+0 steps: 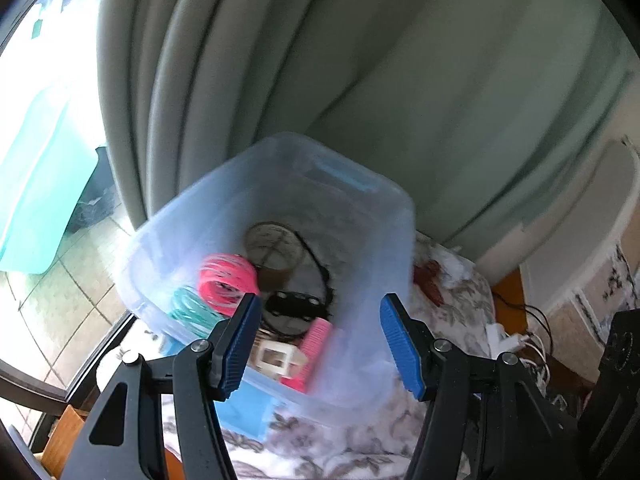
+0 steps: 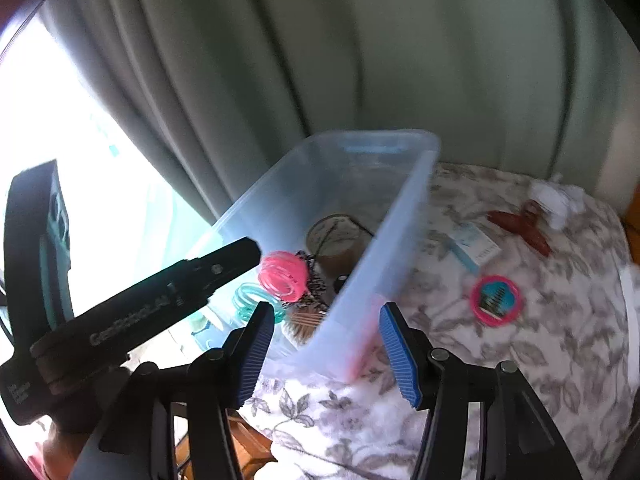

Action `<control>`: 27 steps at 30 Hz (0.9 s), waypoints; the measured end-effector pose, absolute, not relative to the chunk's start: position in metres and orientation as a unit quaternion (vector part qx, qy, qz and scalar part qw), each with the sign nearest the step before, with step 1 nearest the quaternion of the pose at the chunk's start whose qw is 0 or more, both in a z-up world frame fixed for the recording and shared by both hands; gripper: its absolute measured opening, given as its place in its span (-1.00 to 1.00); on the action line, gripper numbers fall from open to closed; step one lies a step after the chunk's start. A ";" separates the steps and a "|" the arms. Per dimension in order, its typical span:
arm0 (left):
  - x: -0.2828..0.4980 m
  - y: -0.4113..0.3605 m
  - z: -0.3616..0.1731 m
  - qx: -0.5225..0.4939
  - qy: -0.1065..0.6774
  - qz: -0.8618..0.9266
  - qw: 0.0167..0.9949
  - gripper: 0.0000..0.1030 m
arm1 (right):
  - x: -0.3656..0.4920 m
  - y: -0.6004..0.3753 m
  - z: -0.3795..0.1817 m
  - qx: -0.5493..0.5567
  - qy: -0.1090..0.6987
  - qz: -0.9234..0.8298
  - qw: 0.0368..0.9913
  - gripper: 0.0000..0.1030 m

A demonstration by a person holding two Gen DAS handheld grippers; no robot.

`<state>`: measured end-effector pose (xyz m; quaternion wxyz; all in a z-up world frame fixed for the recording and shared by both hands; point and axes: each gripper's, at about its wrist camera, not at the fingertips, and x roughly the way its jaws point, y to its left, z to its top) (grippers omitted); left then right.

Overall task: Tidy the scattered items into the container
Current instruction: 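Move both open tools away from the box toward the pink mirror and claw clip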

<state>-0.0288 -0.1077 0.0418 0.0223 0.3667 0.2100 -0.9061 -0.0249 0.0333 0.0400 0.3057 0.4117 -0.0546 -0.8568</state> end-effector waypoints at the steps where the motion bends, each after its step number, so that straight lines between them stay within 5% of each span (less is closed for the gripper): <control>1: -0.028 -0.101 0.044 0.368 0.208 -0.906 0.016 0.23 | -0.025 0.038 0.041 0.410 -0.061 -0.857 0.306 0.15; 27: -0.046 0.067 0.054 0.385 0.087 -0.914 -0.095 0.23 | -0.041 0.240 0.024 0.384 -0.218 -0.872 0.212 0.21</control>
